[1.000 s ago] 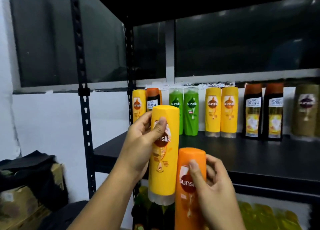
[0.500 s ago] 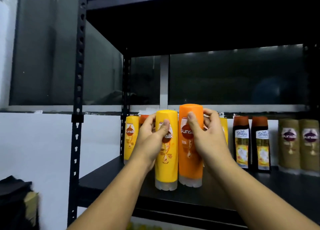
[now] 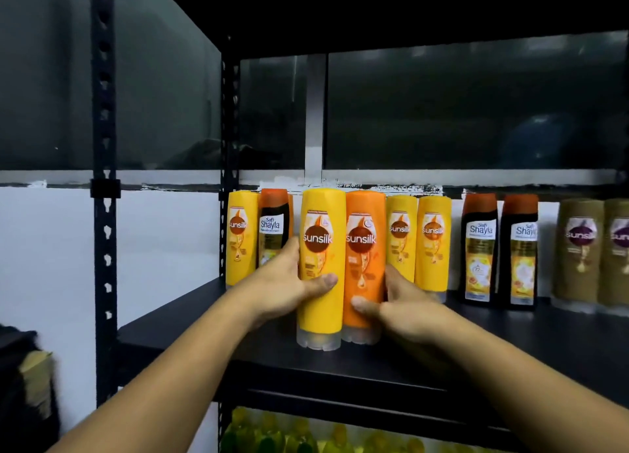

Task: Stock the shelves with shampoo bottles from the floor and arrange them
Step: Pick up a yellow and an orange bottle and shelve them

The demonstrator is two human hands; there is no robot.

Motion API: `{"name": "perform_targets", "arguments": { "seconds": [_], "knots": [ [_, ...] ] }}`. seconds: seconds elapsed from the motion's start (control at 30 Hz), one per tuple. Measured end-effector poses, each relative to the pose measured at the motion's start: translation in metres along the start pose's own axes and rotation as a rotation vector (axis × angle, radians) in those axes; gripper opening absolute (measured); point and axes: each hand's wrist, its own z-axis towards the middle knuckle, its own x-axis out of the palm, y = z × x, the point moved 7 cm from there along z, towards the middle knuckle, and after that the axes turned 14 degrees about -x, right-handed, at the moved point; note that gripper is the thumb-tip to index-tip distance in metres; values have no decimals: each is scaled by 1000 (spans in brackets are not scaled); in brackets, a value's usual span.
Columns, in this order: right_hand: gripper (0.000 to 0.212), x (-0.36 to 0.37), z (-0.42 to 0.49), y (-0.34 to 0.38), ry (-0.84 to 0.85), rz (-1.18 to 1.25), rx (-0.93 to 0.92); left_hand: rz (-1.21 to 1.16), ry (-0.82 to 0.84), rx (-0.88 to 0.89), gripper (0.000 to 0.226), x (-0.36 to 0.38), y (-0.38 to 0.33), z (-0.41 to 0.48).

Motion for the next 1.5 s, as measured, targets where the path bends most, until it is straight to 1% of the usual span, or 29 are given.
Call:
{"name": "perform_targets", "arguments": {
  "seconds": [0.07, 0.13, 0.23, 0.3, 0.4, 0.47, 0.5, 0.6, 0.73, 0.97, 1.1, 1.5],
  "knots": [
    [75, -1, 18, -8, -22, -53, 32, 92, -54, -41, 77, -1, -3, 17],
    [77, -2, 37, -19, -39, -47, 61, 159, -102, -82, 75, -2, -2, 39],
    [80, 0, 60, -37, -61, 6, 139, 191, -140, -134, 79, -3, 5, 73],
    [77, 1, 70, -49, -98, 12, 179, 207, -200, -155, 79, -5, 8, 90],
    [69, 8, 73, -59, -119, -59, 184, 157, -318, -115, 64, -4, 19, 99],
    [67, 11, 72, -64, -134, -81, 154, 130, -363, -77, 54, -2, 32, 97],
    [66, 11, 71, -66, -145, -88, 135, 154, -360, -66, 53, 0, 38, 97],
    [63, 9, 71, -69, -144, -118, 99, 271, -318, -71, 61, 3, 50, 97],
    [63, 8, 68, -67, -137, -153, 86, 310, -295, -109, 67, 5, 55, 97],
    [63, 6, 65, -63, -154, -241, 68, 291, -349, -134, 57, -1, 61, 98],
    [64, 7, 65, -62, -161, -273, 59, 322, -357, -142, 53, -2, 62, 98],
    [60, 6, 67, -65, -194, -314, 77, 402, -332, -149, 54, -1, 65, 102]
  ]
}}
